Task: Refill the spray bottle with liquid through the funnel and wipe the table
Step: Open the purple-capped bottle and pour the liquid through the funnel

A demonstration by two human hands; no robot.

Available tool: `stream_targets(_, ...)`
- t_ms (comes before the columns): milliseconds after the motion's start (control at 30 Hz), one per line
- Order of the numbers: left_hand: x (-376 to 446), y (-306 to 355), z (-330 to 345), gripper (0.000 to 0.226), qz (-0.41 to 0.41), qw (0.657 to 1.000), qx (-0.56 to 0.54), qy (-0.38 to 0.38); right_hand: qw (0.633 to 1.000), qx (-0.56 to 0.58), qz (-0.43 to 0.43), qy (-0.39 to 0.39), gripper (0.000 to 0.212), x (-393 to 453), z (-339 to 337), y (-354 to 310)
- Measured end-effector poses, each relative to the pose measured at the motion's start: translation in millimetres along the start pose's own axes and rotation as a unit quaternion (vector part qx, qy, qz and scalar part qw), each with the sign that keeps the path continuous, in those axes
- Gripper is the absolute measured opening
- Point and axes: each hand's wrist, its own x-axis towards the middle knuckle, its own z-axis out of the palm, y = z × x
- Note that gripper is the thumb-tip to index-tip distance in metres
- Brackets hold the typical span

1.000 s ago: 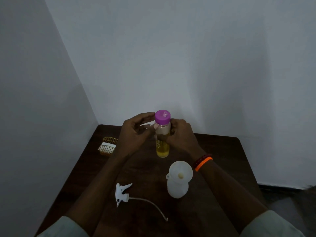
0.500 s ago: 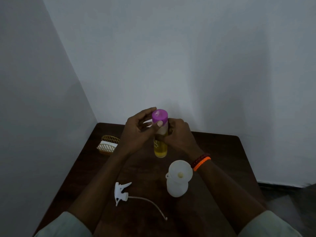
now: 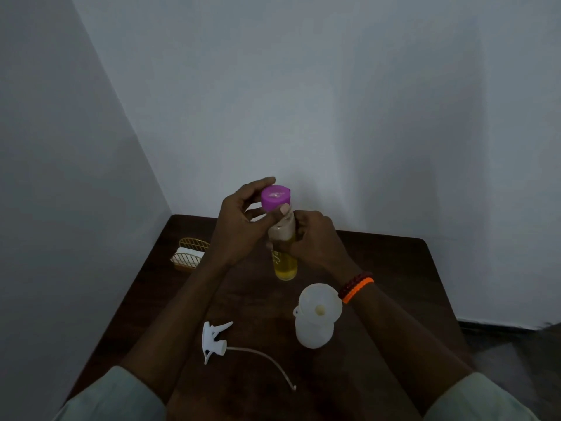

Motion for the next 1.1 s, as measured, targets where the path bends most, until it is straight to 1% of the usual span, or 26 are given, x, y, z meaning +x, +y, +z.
stream_targets(133,0,-15,-7,0.049,0.011,0.999,-0.014,0.045,1.0,0.004,0.013,-0.005,0.053,-1,-3,5)
stream_targets(200,-8,-32,-14,0.049,0.012,0.998,0.005,0.069,1.0,0.004,0.02,0.0,0.051,-2,-4,9)
stream_targets(267,-22,-56,-22,0.051,-0.014,0.996,0.034,0.078,0.999,0.007,0.034,0.007,0.049,-4,-6,14)
stream_targets(333,-38,-82,-28,0.052,-0.051,0.994,0.064,0.07,0.999,0.003,0.04,0.009,0.048,-4,-7,18)
stream_targets(433,-62,-121,-26,0.056,-0.122,0.979,0.163,0.015,0.999,-0.006,0.051,0.008,0.046,-5,-10,23)
stream_targets(567,-92,-166,-14,0.059,-0.233,0.929,0.274,-0.09,0.998,-0.01,0.062,0.013,0.041,-7,-9,30)
stream_targets(700,-112,-196,-2,0.05,-0.234,0.888,0.367,-0.148,0.998,-0.016,0.064,0.021,0.041,-6,-10,36)
stream_targets(767,-117,-204,1,0.05,-0.242,0.871,0.394,-0.165,0.998,-0.019,0.063,0.022,0.042,-6,-11,38)
stream_targets(933,-118,-211,0,0.061,-0.259,0.858,0.398,-0.197,0.997,-0.03,0.056,0.037,0.043,-6,-19,43)
stream_targets(1033,-116,-208,-1,0.071,-0.273,0.843,0.405,-0.223,0.997,-0.023,0.053,0.053,0.045,-7,-25,44)
stream_targets(1100,-115,-204,1,0.075,-0.268,0.84,0.411,-0.231,0.996,-0.02,0.055,0.063,0.046,-8,-32,44)
